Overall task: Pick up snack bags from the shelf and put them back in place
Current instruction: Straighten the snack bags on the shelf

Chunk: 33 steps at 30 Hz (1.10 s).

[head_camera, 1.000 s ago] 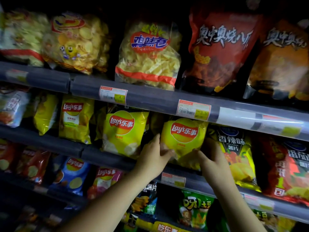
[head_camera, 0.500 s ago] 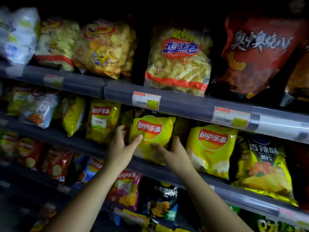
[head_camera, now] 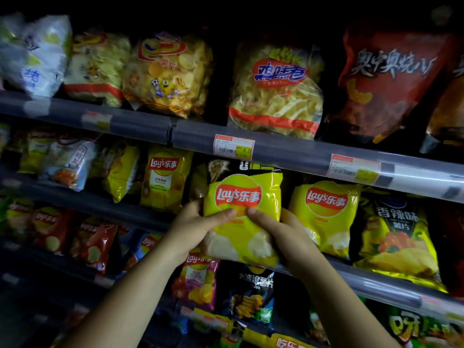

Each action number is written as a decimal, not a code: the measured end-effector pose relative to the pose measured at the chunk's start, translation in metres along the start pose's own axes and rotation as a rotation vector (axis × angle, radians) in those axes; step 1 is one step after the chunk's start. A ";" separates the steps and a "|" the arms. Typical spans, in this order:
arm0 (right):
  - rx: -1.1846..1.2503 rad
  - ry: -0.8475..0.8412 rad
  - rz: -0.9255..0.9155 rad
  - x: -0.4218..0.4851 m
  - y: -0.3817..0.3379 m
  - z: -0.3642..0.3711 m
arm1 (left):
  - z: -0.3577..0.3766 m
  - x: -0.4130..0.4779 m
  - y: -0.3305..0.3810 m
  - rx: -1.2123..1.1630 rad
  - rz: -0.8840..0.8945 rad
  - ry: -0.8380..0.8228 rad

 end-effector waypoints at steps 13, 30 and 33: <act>0.090 -0.129 0.034 -0.037 0.015 -0.022 | -0.008 -0.028 -0.004 -0.117 -0.002 -0.106; 0.215 -0.033 0.013 -0.044 -0.007 -0.014 | -0.002 -0.023 0.031 -0.249 -0.027 0.160; 0.238 -0.036 0.052 -0.044 -0.005 -0.013 | -0.004 -0.019 0.022 -0.260 -0.089 0.150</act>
Point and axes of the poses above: each hand's wrist, its own x-axis towards the middle knuckle, its own z-axis out of the palm, y = z × x, the point moved 5 cm from there along x, towards the middle knuckle, and after that the axes turned 3 degrees about y, right-handed, at the moved point
